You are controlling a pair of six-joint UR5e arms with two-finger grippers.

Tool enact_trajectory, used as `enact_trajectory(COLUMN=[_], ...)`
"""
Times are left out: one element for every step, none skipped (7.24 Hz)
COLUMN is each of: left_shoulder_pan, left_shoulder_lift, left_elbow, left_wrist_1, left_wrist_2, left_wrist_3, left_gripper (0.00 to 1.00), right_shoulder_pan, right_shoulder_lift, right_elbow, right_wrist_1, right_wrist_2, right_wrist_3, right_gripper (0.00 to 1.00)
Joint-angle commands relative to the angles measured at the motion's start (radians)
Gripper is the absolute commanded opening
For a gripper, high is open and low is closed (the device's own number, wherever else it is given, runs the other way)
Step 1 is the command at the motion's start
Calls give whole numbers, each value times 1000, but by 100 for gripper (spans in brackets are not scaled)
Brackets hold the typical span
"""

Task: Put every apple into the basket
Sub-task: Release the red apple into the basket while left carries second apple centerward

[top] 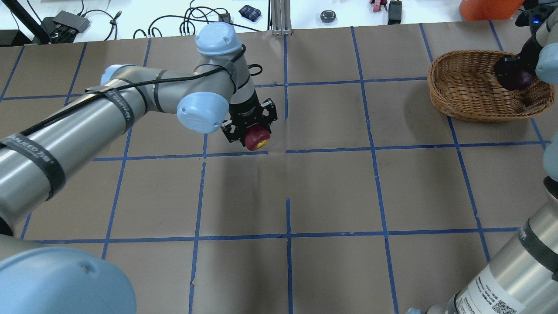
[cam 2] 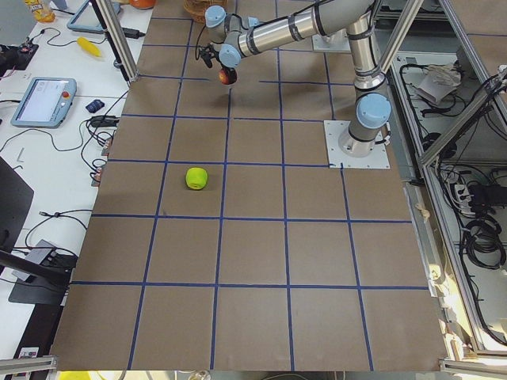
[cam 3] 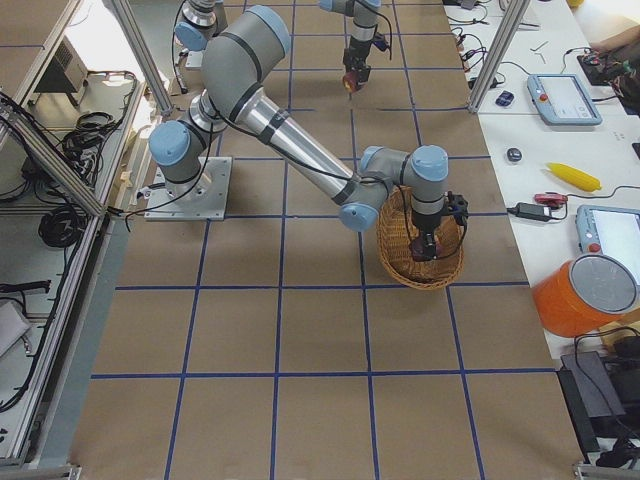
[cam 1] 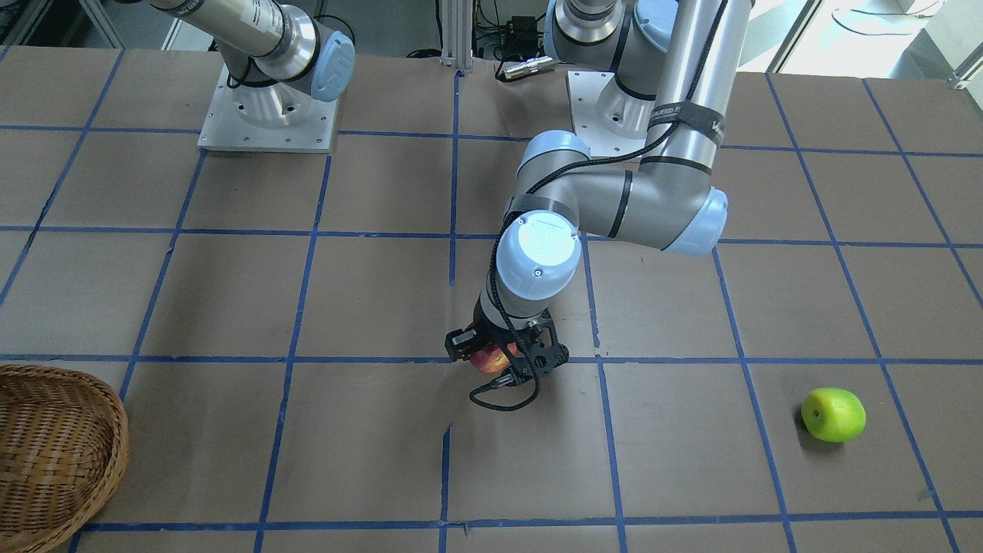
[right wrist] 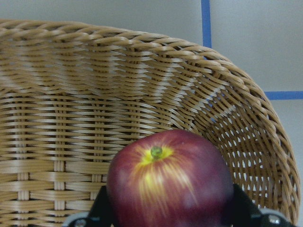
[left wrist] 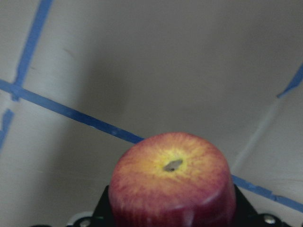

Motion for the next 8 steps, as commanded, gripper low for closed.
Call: enact_trajectory(left_shoulder_pan=[-49,-49,-48,-45,-37,12,70,128], left_shoulder_lift=[-49,-52,-41,-21,-3,20,55,91], left_elbow=[-11,-20,-3,0,8,21,22,22], left_wrist_1=[66,70,70,70,69,55,12,-56], left_wrist_2=[0,0,-2,-2,6,32,37,38], left_wrist_3=[-33,-39,-37,-34,-28,-5,80,181], left_gripper=[54,100,100,100,100,100,100,100], right_shoulder_pan=[-24,-24,-24,-20,-9,9,63,151], right_shoulder_lift=[24,24,16,4,-28,-89,-161,-222], right_elbow=[-8,-8,-12,-23,-25,-26,-19,-18], right_wrist_1=[-9,-9,-3,9,38,119,247,334], right_wrist_2=[9,8,3,3,3,12,37,60], right_wrist_3=[-5,-9,-6,-5,-2,6,9,115], right_gripper=[99,100,100,100,100,100,100,100])
